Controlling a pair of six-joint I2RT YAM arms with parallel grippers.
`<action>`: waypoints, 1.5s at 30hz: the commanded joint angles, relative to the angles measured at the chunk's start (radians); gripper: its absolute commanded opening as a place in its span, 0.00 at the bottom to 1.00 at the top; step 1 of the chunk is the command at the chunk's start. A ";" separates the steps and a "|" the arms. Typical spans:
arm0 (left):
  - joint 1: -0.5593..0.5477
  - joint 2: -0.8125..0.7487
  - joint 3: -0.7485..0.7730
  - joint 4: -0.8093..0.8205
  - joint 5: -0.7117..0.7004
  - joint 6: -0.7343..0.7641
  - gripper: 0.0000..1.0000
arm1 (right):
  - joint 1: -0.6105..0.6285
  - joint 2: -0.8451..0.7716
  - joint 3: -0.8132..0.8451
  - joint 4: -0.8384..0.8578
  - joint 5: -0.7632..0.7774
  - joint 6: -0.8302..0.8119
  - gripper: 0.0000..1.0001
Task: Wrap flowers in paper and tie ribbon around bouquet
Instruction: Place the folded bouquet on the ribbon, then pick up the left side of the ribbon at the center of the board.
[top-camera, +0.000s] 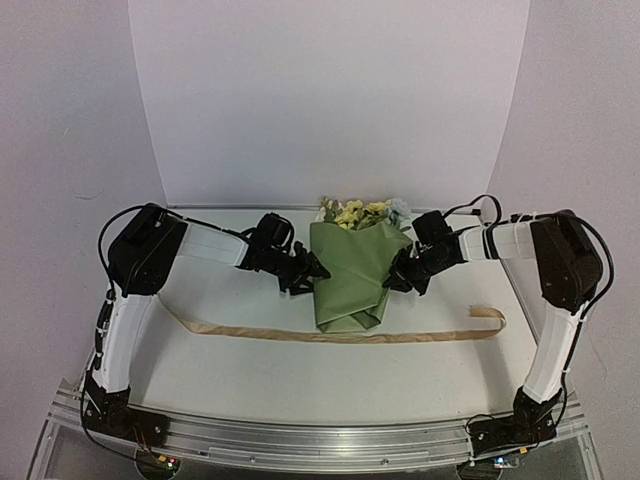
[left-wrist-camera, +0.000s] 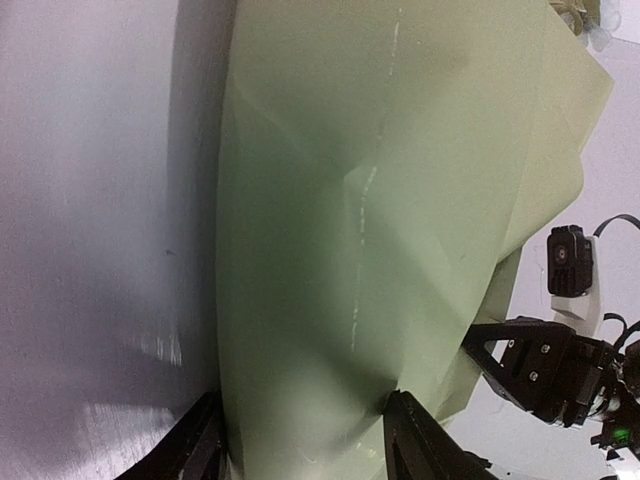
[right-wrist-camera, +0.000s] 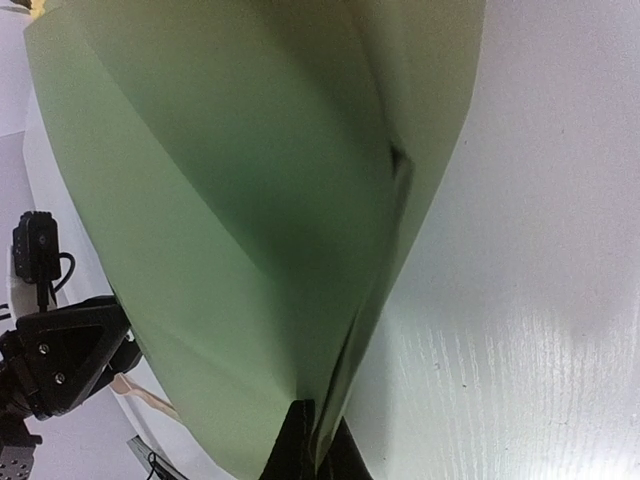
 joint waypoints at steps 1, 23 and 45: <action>-0.002 -0.114 -0.012 -0.053 0.006 0.004 0.54 | 0.035 -0.033 0.028 -0.048 -0.029 0.021 0.00; -0.043 -0.568 -0.520 -0.073 -0.153 -0.031 0.60 | 0.270 -0.203 -0.121 -0.060 0.078 0.155 0.00; -0.036 -0.899 -0.780 -0.191 -0.453 -0.152 0.56 | 0.470 -0.335 -0.281 0.080 0.358 0.424 0.00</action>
